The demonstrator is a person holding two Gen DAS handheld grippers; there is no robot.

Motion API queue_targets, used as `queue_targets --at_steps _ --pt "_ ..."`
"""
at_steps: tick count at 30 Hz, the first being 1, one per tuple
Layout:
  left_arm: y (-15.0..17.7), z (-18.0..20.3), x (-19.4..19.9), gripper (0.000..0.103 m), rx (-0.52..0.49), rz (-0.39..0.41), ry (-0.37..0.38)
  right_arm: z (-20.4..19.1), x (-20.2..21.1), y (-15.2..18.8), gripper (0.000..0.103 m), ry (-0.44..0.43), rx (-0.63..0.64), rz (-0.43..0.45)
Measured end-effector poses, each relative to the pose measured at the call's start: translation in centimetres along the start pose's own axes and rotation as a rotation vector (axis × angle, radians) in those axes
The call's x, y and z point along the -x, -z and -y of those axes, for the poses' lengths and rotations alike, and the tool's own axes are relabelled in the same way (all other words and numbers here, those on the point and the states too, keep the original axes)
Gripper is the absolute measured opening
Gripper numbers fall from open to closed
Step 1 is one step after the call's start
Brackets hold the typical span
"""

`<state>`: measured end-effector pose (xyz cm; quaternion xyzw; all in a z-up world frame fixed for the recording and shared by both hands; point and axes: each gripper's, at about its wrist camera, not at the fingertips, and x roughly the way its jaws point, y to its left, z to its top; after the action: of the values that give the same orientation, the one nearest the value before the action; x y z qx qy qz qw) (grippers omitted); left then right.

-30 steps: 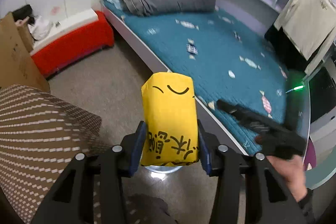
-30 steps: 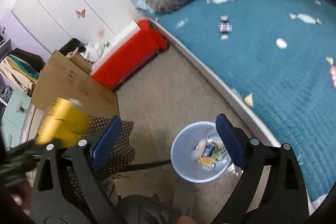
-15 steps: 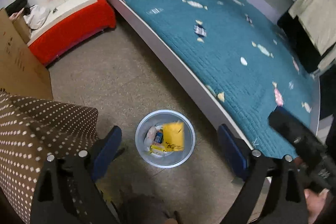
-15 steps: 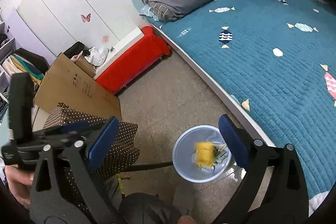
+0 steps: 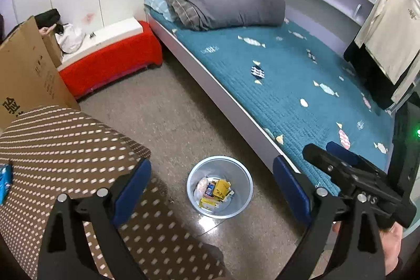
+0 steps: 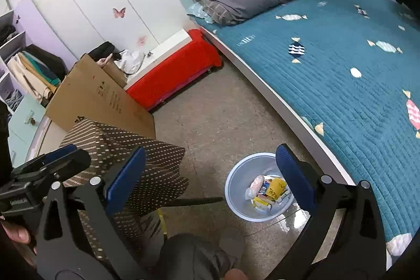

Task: Collect trash
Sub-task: 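Move both open tools back over the table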

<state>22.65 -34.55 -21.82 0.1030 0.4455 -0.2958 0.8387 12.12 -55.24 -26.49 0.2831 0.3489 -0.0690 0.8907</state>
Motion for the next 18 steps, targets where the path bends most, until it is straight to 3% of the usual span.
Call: queue_targets --at_steps 12,18 --pt "3.7 -4.7 9.2 0.093 0.027 0.142 -0.056 -9.5 2.0 0.3 0.097 -0.070 0.160 0.008" --pt "6.5 -9.7 13.3 0.093 0.133 0.203 -0.087 -15.4 2.2 1.2 0.097 -0.116 0.260 -0.009"
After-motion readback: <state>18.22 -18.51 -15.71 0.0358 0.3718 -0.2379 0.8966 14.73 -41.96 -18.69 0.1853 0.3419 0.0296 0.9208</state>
